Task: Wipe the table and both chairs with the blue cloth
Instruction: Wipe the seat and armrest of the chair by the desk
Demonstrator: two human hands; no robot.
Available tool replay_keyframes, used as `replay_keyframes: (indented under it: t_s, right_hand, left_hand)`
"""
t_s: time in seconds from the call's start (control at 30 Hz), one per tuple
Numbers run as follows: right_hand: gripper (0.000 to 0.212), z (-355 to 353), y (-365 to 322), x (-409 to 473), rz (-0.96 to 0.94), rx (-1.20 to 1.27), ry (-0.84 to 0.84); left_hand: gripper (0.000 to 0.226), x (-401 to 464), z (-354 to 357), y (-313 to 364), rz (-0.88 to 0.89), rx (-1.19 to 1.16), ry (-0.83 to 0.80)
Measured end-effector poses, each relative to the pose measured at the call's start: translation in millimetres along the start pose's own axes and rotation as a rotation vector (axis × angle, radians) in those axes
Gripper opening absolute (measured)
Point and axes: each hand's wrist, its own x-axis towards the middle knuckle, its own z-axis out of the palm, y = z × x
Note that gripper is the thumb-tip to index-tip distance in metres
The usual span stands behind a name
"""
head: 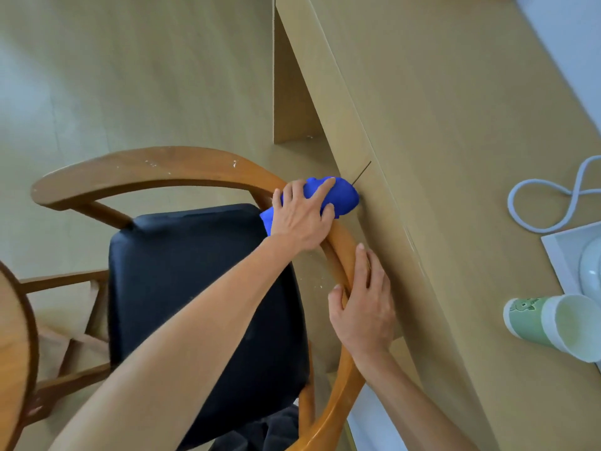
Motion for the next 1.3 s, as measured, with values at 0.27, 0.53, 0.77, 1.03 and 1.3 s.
replay_keyframes:
  t_s: [0.27,0.53,0.77,1.03,1.3]
  right_hand:
    - [0.072,-1,-4,17,-0.034,-0.035,-0.051]
    - [0.063,16,-72,122,-0.244,0.064,-0.006]
    - [0.083,35,-82,138,-0.245,-0.104,-0.251]
    - [0.081,31,-97,143,-0.176,-0.246,-0.377]
    - [0.064,66,-225,173,-0.585,-0.078,-0.230]
  left_hand:
    - [0.051,39,-21,-57,-0.092,0.284,0.039]
    - [0.052,30,-21,-60,-0.030,0.254,0.110]
    - [0.058,43,-40,-103,0.010,0.299,0.142]
    - [0.059,29,-103,-236,-0.367,0.214,0.251]
    - [0.051,4,-121,-299,-0.529,0.075,0.405]
